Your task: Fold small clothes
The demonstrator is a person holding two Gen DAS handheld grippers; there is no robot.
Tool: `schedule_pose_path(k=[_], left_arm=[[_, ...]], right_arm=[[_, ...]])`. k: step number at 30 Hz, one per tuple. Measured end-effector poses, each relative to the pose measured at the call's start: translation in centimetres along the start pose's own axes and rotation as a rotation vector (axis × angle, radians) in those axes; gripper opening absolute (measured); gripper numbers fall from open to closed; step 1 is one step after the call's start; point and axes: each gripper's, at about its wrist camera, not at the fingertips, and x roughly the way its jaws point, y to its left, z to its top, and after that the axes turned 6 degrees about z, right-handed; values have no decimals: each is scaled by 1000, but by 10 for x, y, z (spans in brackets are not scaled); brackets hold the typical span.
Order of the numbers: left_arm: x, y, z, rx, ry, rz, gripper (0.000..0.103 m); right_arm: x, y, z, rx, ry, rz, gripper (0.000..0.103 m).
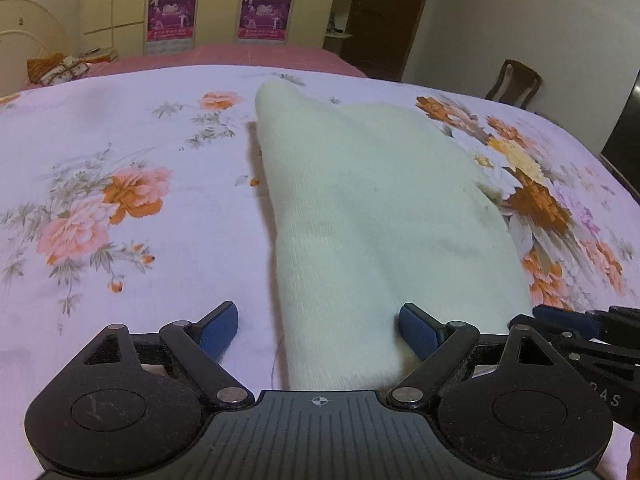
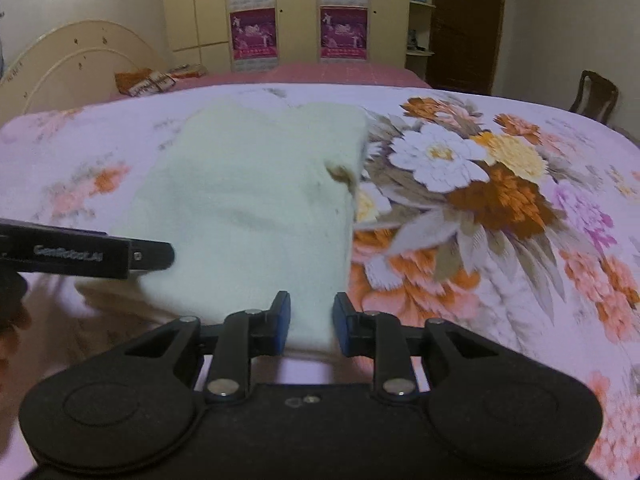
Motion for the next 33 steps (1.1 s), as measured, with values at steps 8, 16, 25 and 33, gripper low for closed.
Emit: schedule_pose_path(k=[8, 16, 25, 33], left_arm=[[1, -4, 0, 33, 0, 16, 87], [4, -6, 6, 58, 32, 23, 91], [2, -5, 17, 57, 49, 40, 93], [-1, 6, 55, -47, -39, 75, 93]], right_arm=[[2, -3, -1, 109, 19, -12, 26], [2, -10, 2, 177, 40, 4, 25], [0, -23, 5, 184, 56, 92, 28], [-4, -34, 54, 155, -54, 146, 34]])
